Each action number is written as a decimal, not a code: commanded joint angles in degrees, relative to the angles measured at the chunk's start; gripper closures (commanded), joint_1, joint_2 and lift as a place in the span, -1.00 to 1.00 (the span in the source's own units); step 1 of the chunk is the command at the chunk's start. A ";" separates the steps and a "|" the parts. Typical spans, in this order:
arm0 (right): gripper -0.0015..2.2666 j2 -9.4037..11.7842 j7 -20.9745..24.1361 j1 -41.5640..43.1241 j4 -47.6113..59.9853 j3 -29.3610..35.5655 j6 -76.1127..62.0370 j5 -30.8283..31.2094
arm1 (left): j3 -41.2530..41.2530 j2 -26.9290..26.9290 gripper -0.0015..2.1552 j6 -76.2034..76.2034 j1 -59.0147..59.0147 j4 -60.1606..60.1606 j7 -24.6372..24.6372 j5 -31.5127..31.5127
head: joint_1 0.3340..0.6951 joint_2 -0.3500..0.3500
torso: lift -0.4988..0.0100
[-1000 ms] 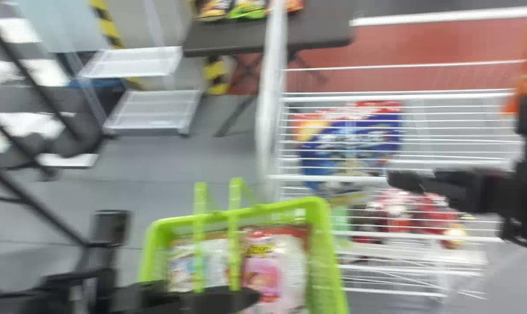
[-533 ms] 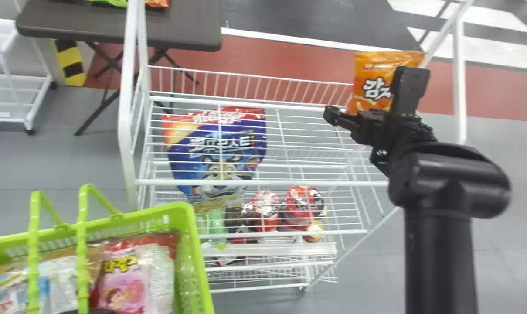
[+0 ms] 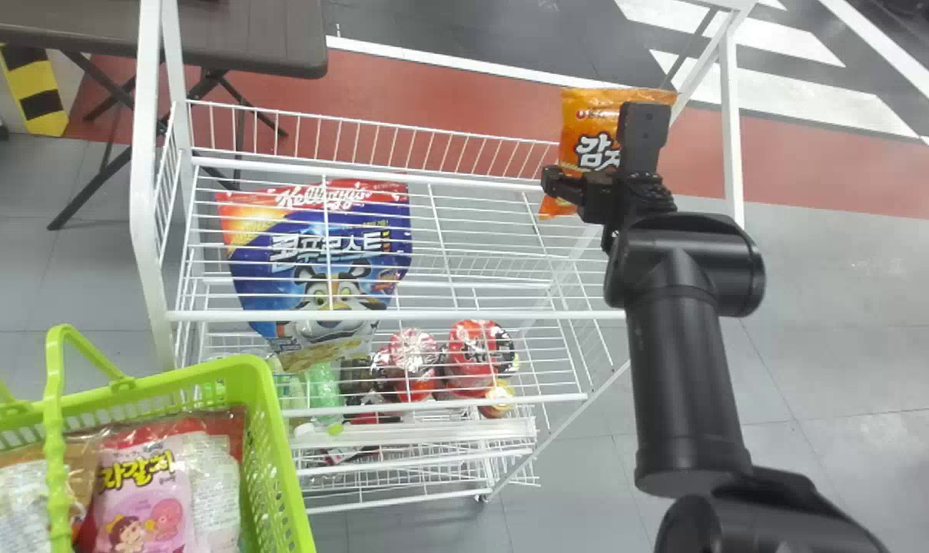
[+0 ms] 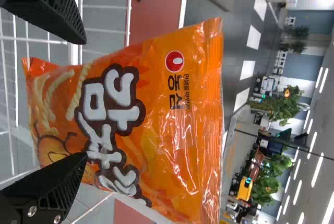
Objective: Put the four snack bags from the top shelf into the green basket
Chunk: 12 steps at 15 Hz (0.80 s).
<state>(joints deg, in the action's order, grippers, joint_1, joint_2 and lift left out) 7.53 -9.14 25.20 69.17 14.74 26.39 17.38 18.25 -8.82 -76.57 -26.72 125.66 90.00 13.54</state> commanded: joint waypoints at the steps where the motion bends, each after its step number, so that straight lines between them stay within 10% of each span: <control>1: -0.73 -0.06 0.09 2.84 -4.57 -0.15 -1.12 3.01 | 0.12 -0.15 0.99 -0.03 -0.08 -0.06 0.57 0.00 | 1.00 -1.00 | 0.96; 5: 0.99 -0.06 2.46 3.36 -4.66 -0.67 2.93 4.94 | 0.12 -0.15 0.99 -0.03 -0.26 -0.06 0.57 0.00 | 1.00 -1.00 | 0.96; 12: 0.99 -0.59 3.69 -1.65 2.02 0.47 3.28 0.90 | 0.91 -0.24 0.99 -0.03 -0.70 -0.15 0.57 0.26 | 1.00 -1.00 | 0.96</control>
<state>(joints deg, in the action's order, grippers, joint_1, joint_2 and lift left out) 7.06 -5.41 25.04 68.46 15.20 29.55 19.76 18.85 -9.05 -76.60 -27.25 125.51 90.00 13.63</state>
